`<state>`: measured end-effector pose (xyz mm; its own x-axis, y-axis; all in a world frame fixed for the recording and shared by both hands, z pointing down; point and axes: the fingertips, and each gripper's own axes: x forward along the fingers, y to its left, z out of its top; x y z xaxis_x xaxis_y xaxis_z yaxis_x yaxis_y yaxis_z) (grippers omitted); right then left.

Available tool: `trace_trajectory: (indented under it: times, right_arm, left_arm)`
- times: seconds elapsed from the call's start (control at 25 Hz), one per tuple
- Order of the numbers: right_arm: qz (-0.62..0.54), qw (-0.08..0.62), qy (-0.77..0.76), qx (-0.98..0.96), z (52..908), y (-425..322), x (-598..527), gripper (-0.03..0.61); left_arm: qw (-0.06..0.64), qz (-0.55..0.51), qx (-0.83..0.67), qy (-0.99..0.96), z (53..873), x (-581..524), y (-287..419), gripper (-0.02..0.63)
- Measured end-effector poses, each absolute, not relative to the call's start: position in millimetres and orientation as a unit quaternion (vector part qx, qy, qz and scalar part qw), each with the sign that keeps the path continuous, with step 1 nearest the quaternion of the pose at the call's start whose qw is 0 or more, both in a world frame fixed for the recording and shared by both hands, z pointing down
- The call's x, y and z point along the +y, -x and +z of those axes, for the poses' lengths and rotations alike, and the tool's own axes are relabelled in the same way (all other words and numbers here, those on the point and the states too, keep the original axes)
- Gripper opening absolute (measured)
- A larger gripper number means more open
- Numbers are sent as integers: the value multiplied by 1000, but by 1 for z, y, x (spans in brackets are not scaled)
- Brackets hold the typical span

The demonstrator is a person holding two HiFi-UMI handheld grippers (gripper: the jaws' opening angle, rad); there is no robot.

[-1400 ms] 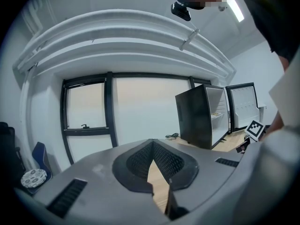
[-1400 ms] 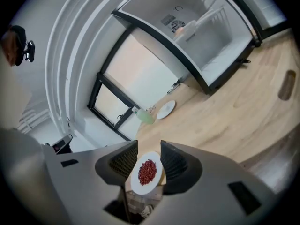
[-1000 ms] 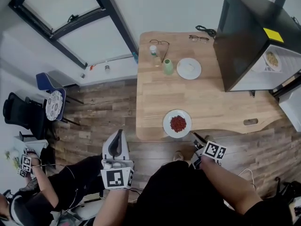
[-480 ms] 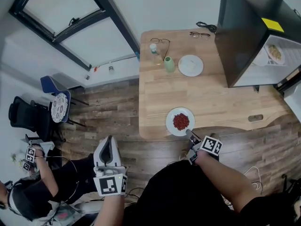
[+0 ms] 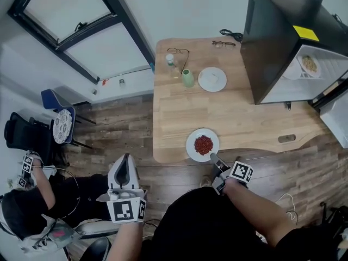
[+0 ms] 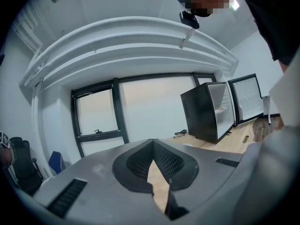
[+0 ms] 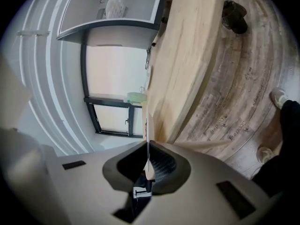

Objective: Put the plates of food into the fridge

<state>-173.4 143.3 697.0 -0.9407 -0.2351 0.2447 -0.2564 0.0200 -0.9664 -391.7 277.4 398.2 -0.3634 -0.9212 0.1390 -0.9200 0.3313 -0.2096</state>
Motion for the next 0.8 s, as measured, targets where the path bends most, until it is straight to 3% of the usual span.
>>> trace_trajectory:
  times: [0.8]
  right_arm:
    - [641,-83,-235,-726,619,80,39,32]
  left_arm:
    - [1,-96,750,655,393,142,327,3]
